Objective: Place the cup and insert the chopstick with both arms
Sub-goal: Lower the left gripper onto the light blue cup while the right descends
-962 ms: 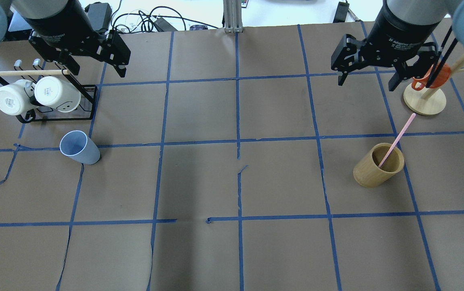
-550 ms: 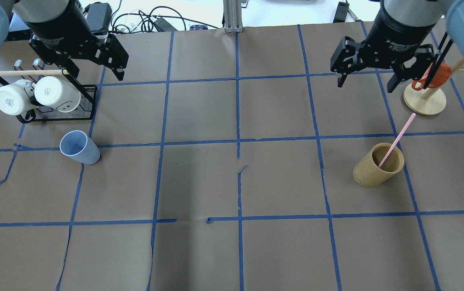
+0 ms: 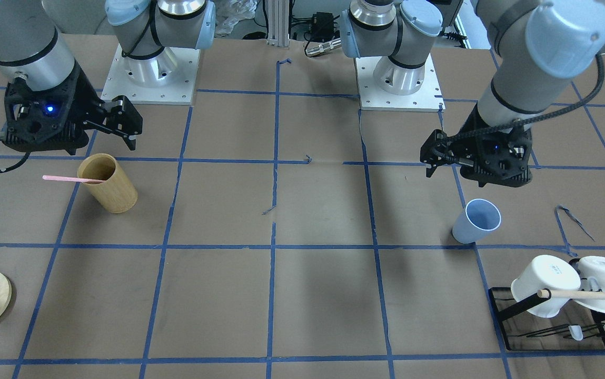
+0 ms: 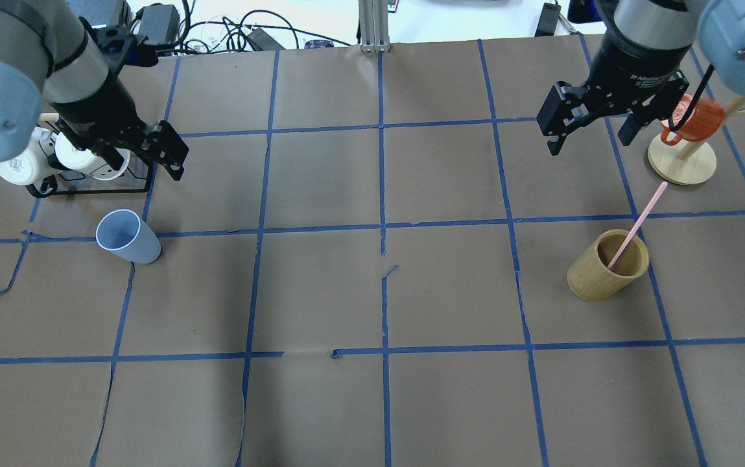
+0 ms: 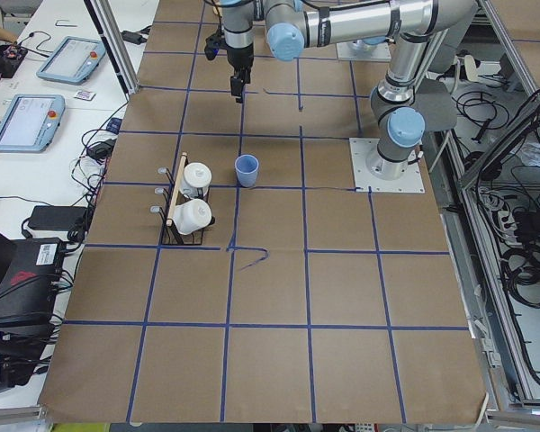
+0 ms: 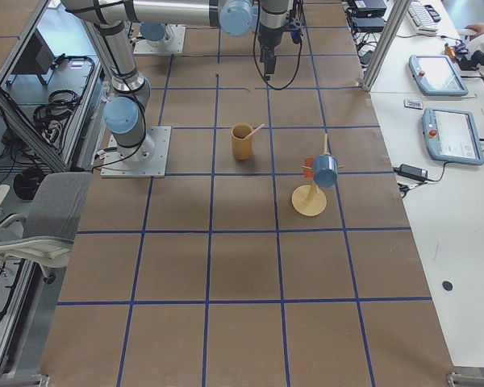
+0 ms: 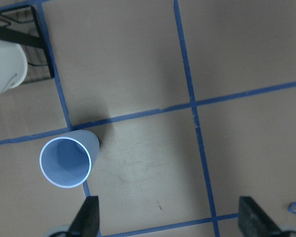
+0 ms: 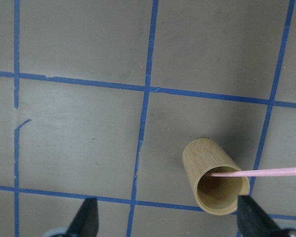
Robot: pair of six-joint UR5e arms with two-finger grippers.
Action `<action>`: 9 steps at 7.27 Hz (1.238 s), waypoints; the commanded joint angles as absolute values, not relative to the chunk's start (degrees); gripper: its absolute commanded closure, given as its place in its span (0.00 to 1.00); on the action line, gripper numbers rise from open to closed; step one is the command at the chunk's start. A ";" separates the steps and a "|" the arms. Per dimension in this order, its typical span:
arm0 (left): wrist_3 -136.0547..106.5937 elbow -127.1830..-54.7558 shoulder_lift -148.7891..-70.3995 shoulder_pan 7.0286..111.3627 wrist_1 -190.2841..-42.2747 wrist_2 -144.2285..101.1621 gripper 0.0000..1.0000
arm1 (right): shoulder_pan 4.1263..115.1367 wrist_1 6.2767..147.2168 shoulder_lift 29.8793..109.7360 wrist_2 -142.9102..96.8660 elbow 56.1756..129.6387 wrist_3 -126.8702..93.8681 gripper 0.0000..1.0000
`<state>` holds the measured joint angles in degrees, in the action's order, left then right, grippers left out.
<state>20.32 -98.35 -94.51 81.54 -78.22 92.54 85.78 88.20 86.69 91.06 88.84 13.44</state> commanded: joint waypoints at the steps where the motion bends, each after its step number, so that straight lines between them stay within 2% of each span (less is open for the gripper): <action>1: 23.89 -112.45 -96.67 77.19 -59.84 94.04 0.00 | 83.15 88.24 85.69 100.57 91.13 28.93 0.00; 6: 26.37 -114.08 -100.19 75.85 -59.06 98.08 0.03 | 83.14 89.55 84.81 106.43 95.70 35.33 0.00; 7: 26.28 -114.34 -100.28 75.76 -58.98 98.00 0.10 | 83.14 89.82 84.81 106.44 95.97 35.33 0.00; 8: 26.37 -114.35 -100.28 75.76 -58.97 97.91 0.39 | 83.14 89.82 84.81 106.35 96.06 35.33 0.00; 9: 26.37 -114.17 -100.28 75.76 -58.80 97.91 0.78 | 83.14 90.00 84.81 106.35 96.06 35.16 0.00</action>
